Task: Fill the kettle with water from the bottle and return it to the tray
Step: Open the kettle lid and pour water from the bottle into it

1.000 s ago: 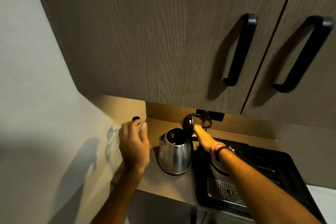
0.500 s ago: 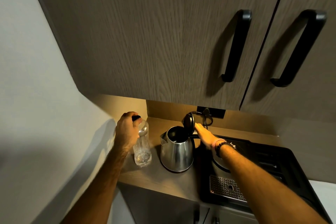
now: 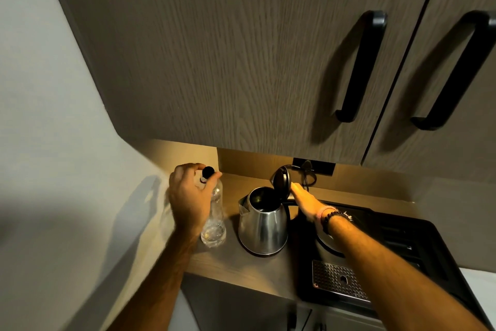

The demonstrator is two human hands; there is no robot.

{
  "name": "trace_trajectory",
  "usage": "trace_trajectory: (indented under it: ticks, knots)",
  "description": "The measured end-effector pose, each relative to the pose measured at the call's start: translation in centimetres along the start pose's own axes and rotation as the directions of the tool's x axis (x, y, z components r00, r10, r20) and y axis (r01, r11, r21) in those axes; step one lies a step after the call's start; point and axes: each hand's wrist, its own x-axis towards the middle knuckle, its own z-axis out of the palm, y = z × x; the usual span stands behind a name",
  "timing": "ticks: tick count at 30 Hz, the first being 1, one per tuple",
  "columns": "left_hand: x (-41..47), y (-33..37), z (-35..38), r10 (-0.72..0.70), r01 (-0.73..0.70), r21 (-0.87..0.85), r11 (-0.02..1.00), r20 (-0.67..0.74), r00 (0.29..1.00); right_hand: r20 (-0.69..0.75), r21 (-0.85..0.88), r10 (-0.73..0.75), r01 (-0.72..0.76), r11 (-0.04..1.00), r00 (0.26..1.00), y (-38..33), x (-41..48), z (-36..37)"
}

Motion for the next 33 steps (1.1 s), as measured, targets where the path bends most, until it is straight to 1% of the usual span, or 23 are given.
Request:
trace_trajectory:
  ticks: [1,2,3,5,7,8,10,11,13,14,17,18,19,20,22,23,24,25,26,28,30,33]
  knots:
    - [-1.4,0.1,0.3,0.054,-0.054,0.009,0.998,0.0,0.999,-0.006,-0.002,0.001,-0.001,1.0,1.0,0.1,0.0,0.0]
    - [-3.1,0.1,0.7,0.085,-0.086,0.018,0.996,0.034,0.996,-0.012,-0.007,-0.003,0.002,1.0,1.0,0.1,0.1,0.0]
    - [-5.0,-0.1,1.2,0.084,-0.087,0.025,0.996,0.101,0.991,-0.017,-0.012,-0.01,0.009,1.0,1.0,0.3,0.1,0.0]
    - [-9.0,-0.8,2.3,0.009,-0.022,0.044,0.999,0.272,0.962,-0.02,-0.03,-0.025,0.025,0.999,0.999,0.5,0.2,0.0]
    - [-12.4,-2.0,3.2,-0.129,0.103,0.083,0.991,0.416,0.9,-0.038,-0.069,-0.045,0.042,0.997,0.998,0.6,0.4,0.2]
    - [-13.8,-2.6,3.6,-0.205,0.167,0.122,0.978,0.459,0.864,-0.069,-0.091,-0.063,0.057,0.994,0.996,0.7,0.4,0.2]
    - [-15.5,-3.8,4.1,-0.321,0.24,0.222,0.945,0.496,0.807,-0.125,-0.154,-0.095,0.076,0.985,0.988,0.7,0.6,0.4]
    - [-16.0,-4.3,4.3,-0.351,0.249,0.259,0.933,0.509,0.786,-0.118,-0.213,-0.101,0.074,0.974,0.988,0.8,0.7,0.3]
    - [-16.7,-5.0,4.8,-0.373,0.245,0.297,0.923,0.538,0.756,-0.081,-0.348,-0.089,0.055,0.936,0.993,1.1,1.0,0.2]
    - [-16.8,-5.3,4.9,-0.379,0.247,0.301,0.921,0.549,0.745,-0.079,-0.381,-0.069,0.034,0.924,0.995,1.3,1.1,0.1]
    - [-16.9,-5.8,5.2,-0.389,0.281,0.271,0.921,0.56,0.732,-0.107,-0.399,-0.027,-0.018,0.917,0.994,1.6,1.2,0.2]
    - [-16.8,-5.8,5.0,-0.39,0.302,0.248,0.921,0.544,0.743,-0.111,-0.409,-0.025,-0.023,0.912,0.993,1.6,1.2,0.3]
    - [-16.6,-5.7,4.8,-0.394,0.329,0.217,0.919,0.502,0.77,-0.112,-0.42,-0.026,-0.024,0.907,0.993,1.6,1.2,0.3]
    - [-16.3,-5.7,4.4,-0.392,0.344,0.188,0.92,0.419,0.819,-0.115,-0.428,-0.025,-0.027,0.903,0.993,1.6,1.2,0.3]
    - [-15.1,-5.8,3.8,-0.34,0.307,0.185,0.933,0.181,0.923,-0.133,-0.446,-0.028,-0.034,0.894,0.991,1.7,1.3,0.5]
    - [-14.0,-5.9,3.8,-0.315,0.301,0.157,0.941,0.074,0.946,-0.144,-0.459,-0.035,-0.035,0.888,0.989,1.7,1.4,0.5]
    - [-12.8,-5.8,3.9,-0.328,0.324,0.105,0.94,0.025,0.944,-0.155,-0.467,-0.043,-0.035,0.884,0.987,1.7,1.3,0.6]
    - [-11.5,-5.7,4.1,-0.365,0.363,0.058,0.93,0.02,0.931,-0.163,-0.473,-0.051,-0.033,0.88,0.985,1.8,1.3,0.7]
    - [-10.1,-5.7,4.3,-0.398,0.397,0.029,0.917,0.05,0.916,-0.171,-0.469,-0.053,-0.033,0.882,0.984,1.8,1.2,0.8]
    - [-8.1,-5.5,4.8,-0.45,0.455,0.001,0.891,0.15,0.88,-0.178,-0.448,-0.041,-0.044,0.893,0.983,1.7,1.0,0.8]
    - [-7.0,-5.4,5.2,-0.484,0.498,-0.013,0.867,0.214,0.848,-0.175,-0.429,-0.022,-0.056,0.902,0.984,1.7,0.9,0.9]
    - [-6.5,-5.2,5.5,-0.464,0.477,-0.005,0.879,0.225,0.857,-0.171,-0.419,-0.005,-0.069,0.905,0.985,1.6,0.9,0.7]
